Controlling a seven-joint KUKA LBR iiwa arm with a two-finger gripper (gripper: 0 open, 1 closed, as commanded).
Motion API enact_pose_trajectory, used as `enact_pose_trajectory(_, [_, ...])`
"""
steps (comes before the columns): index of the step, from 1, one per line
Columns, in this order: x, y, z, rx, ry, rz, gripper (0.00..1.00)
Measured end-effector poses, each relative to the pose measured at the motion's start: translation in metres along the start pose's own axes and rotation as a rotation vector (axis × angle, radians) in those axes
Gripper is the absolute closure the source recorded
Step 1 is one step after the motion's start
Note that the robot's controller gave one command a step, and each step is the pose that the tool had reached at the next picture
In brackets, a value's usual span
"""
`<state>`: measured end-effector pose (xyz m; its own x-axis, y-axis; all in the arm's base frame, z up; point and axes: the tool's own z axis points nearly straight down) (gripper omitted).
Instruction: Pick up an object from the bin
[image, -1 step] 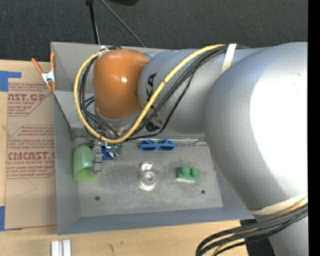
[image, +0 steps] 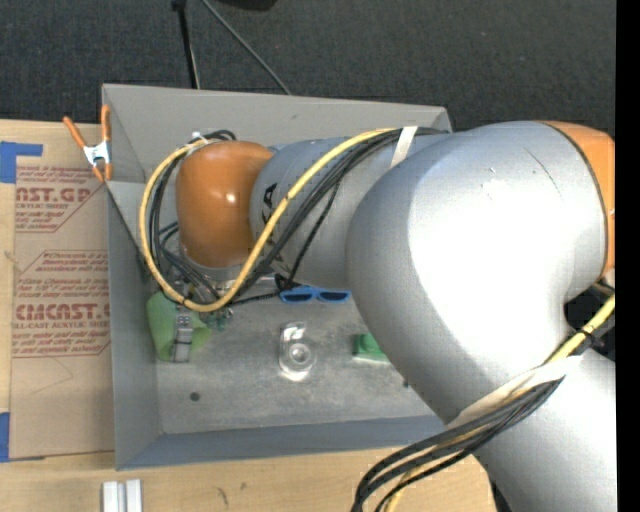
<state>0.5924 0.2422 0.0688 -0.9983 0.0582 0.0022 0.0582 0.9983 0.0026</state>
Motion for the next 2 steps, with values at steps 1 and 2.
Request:
enact_pose_trajectory(1, [-0.003, 0.001, -0.007, -0.002, -0.008, -0.001, 1.00])
enact_pose_trajectory(2, [-0.002, 0.001, -0.167, -0.003, -0.012, 0.002, 1.00])
